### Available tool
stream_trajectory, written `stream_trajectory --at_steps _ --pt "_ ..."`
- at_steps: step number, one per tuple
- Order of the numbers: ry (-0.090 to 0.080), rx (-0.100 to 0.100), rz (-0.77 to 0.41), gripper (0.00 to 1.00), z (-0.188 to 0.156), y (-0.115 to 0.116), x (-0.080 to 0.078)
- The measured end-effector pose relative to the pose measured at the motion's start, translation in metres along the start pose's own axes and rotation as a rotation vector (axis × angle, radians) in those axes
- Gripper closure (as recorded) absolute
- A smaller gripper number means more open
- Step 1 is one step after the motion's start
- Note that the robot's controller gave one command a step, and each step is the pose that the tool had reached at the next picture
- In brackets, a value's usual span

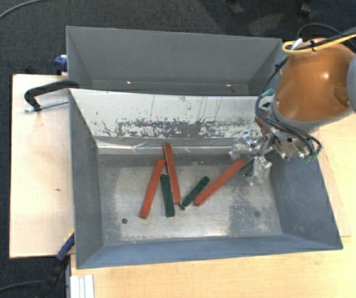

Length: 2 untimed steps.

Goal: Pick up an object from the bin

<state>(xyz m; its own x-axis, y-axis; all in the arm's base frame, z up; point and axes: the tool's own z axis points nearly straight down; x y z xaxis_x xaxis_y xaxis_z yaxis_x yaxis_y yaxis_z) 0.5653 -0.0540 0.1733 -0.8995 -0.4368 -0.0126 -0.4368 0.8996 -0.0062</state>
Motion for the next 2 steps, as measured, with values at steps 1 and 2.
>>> stream_trajectory --at_steps 1,2 --pt "-0.001 -0.001 -0.118 1.0 -0.125 0.04 0.011" --pt "0.005 -0.005 -0.53 1.0 -0.125 0.014 0.005"
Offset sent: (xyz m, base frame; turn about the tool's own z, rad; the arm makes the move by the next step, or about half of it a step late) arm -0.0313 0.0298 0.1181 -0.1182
